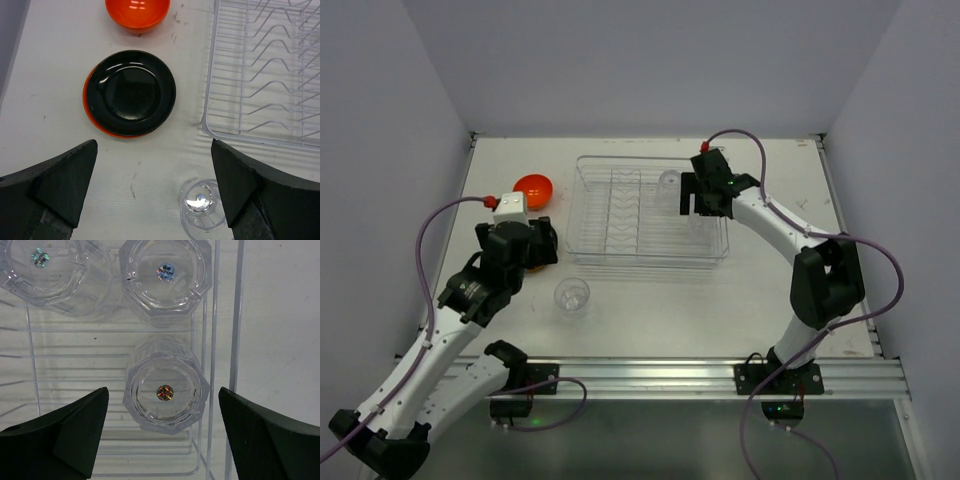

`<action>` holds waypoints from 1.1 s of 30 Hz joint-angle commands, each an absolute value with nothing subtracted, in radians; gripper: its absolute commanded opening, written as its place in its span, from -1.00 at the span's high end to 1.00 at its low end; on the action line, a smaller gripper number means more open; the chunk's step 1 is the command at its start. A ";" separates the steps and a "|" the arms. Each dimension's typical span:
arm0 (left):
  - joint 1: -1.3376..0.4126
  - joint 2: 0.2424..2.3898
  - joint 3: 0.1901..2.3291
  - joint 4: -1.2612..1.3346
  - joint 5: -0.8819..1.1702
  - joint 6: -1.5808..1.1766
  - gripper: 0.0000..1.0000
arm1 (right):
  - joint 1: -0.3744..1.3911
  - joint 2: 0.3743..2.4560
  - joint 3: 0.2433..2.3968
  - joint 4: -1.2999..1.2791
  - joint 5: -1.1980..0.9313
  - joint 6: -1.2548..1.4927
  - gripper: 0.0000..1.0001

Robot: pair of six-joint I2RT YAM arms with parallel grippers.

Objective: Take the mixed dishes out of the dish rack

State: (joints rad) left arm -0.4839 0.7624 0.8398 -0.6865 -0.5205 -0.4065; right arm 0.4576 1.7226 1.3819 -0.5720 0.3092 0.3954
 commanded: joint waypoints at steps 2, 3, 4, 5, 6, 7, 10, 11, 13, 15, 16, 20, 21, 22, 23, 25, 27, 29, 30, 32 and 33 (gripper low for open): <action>-0.482 0.791 0.830 -0.621 -0.477 -0.397 -1.00 | 0.453 1.747 1.425 -0.571 0.354 0.446 -0.82; -0.482 0.796 0.830 -0.621 -0.473 -0.397 -1.00 | 0.453 1.753 1.419 -0.565 0.357 0.452 -0.81; -0.482 0.796 0.830 -0.620 -0.465 -0.397 -1.00 | 0.453 1.755 1.413 -0.555 0.363 0.456 -0.80; -0.482 0.796 0.827 -0.615 -0.462 -0.396 -1.00 | 0.453 1.753 1.408 -0.537 0.376 0.463 -0.80; -0.482 0.795 0.827 -0.615 -0.460 -0.394 -1.00 | 0.451 1.759 1.404 -0.529 0.379 0.466 -0.77; -0.480 0.793 0.827 -0.615 -0.459 -0.393 -1.00 | 0.449 1.764 1.405 -0.517 0.376 0.469 -0.75; -0.483 0.773 0.824 -0.614 -0.460 -0.394 -1.00 | 0.449 1.792 1.425 -0.517 0.367 0.469 -0.65; -0.485 0.759 0.821 -0.611 -0.459 -0.394 -1.00 | 0.449 1.799 1.431 -0.517 0.365 0.472 -0.63; -0.486 0.747 0.818 -0.609 -0.462 -0.396 -1.00 | 0.449 1.812 1.433 -0.515 0.359 0.482 -0.53; -0.488 0.735 0.816 -0.607 -0.466 -0.394 -1.00 | 0.449 1.816 1.421 -0.517 0.357 0.488 -0.39; -0.486 0.733 0.816 -0.606 -0.466 -0.394 -1.00 | 0.449 1.813 1.416 -0.517 0.354 0.497 -0.33; -0.488 0.735 0.821 -0.609 -0.469 -0.391 -1.00 | 0.449 1.766 1.375 -0.483 0.342 0.503 0.06; -0.486 0.732 0.821 -0.611 -0.469 -0.391 -1.00 | 0.449 1.753 1.370 -0.477 0.339 0.500 0.25; -0.488 0.730 0.819 -0.609 -0.468 -0.391 -1.00 | 0.449 1.741 1.365 -0.468 0.336 0.486 0.37; -0.486 0.726 0.819 -0.607 -0.469 -0.391 -1.00 | 0.449 1.717 1.358 -0.463 0.328 0.479 0.53; -0.486 0.723 0.819 -0.607 -0.466 -0.390 -1.00 | 0.449 1.694 1.356 -0.463 0.298 0.460 0.66; -0.486 0.716 0.819 -0.606 -0.468 -0.388 -1.00 | 0.449 1.661 1.355 -0.468 0.284 0.448 0.77; -0.486 0.712 0.821 -0.606 -0.468 -0.388 -1.00 | 0.449 1.626 1.342 -0.465 0.259 0.437 0.82; -0.486 0.710 0.821 -0.604 -0.466 -0.387 -1.00 | 0.449 1.615 1.336 -0.462 0.247 0.434 0.83; -0.488 0.707 0.824 -0.604 -0.463 -0.382 -1.00 | 0.449 1.570 1.316 -0.454 0.203 0.430 0.86; -0.486 0.704 0.825 -0.601 -0.454 -0.379 -1.00 | 0.449 1.550 1.304 -0.436 0.184 0.431 0.86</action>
